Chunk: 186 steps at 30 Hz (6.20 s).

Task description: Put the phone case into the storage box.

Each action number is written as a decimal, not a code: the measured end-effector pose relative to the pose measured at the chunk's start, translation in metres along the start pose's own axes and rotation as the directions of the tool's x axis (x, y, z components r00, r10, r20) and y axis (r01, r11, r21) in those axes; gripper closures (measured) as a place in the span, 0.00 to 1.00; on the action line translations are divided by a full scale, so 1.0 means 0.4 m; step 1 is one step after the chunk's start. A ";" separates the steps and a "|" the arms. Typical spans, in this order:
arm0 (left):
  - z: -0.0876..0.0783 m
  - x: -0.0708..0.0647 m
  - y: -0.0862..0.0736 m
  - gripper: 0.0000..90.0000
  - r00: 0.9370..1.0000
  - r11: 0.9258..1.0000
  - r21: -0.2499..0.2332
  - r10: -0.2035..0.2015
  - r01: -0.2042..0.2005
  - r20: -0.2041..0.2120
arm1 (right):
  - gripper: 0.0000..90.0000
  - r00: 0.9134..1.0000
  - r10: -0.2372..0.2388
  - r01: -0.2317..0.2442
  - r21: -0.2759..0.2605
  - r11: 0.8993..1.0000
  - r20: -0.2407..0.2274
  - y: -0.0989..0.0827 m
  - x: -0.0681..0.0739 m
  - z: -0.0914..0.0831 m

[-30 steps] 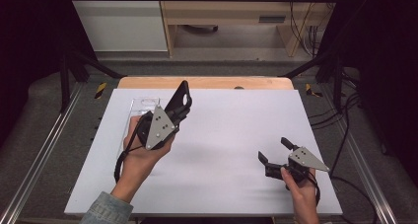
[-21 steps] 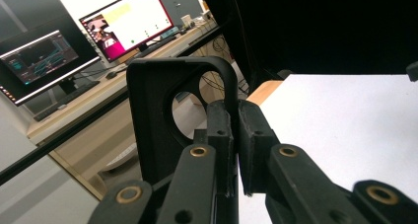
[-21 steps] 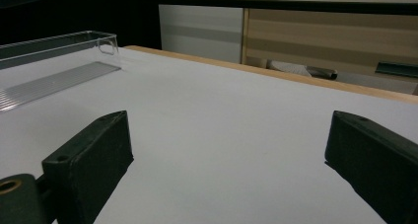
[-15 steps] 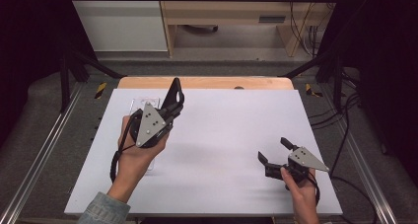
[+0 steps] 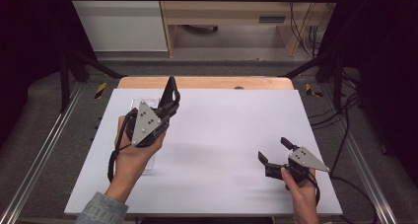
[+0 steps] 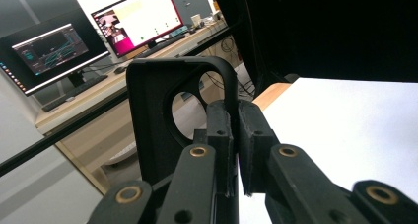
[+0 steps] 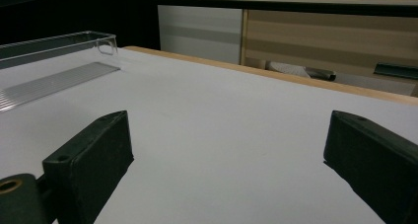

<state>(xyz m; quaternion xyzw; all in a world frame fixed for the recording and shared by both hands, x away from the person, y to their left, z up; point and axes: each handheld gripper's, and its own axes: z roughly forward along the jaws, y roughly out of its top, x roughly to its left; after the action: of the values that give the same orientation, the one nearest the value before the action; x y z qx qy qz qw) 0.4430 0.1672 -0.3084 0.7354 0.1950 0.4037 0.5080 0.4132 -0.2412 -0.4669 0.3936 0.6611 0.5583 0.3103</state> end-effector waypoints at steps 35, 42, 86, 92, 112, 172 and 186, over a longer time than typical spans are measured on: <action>-0.067 0.114 -0.061 0.94 0.965 0.976 -0.028 -0.218 0.217 -0.145 | 0.05 0.999 -0.055 0.055 -0.013 0.998 -0.001 -0.002 0.001 0.003; -0.068 0.146 -0.069 0.94 0.945 0.962 -0.025 -0.272 0.273 -0.182 | 0.05 0.998 -0.060 0.059 -0.020 0.998 -0.001 -0.002 0.002 0.003; 0.001 0.238 -0.105 0.94 0.860 0.895 -0.016 -0.433 0.446 -0.269 | 0.04 0.997 -0.066 0.066 -0.024 0.998 -0.037 -0.005 0.028 0.015; 0.008 0.251 -0.115 0.94 0.846 0.883 -0.017 -0.454 0.469 -0.280 | 0.04 0.998 -0.058 0.057 -0.024 0.998 -0.037 -0.005 0.026 0.016; 0.025 0.258 -0.132 0.94 0.843 0.885 -0.005 -0.445 0.465 -0.303 | 0.04 0.998 -0.054 0.053 -0.023 0.998 -0.039 -0.004 0.025 0.015; 0.147 0.261 -0.195 0.94 0.849 0.887 0.065 -0.414 0.457 -0.329 | 0.04 0.998 -0.043 0.042 -0.020 0.999 -0.043 -0.005 0.020 0.013; 0.160 0.268 -0.208 0.94 0.830 0.876 0.053 -0.434 0.480 -0.350 | 0.04 0.998 -0.046 0.045 -0.020 0.999 -0.043 -0.005 0.021 0.013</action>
<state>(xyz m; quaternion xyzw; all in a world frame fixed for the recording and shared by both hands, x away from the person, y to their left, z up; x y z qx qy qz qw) 0.5683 0.2381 -0.3515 0.6232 0.4745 0.3722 0.4980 0.4132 -0.2315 -0.4697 0.3632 0.6712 0.5658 0.3121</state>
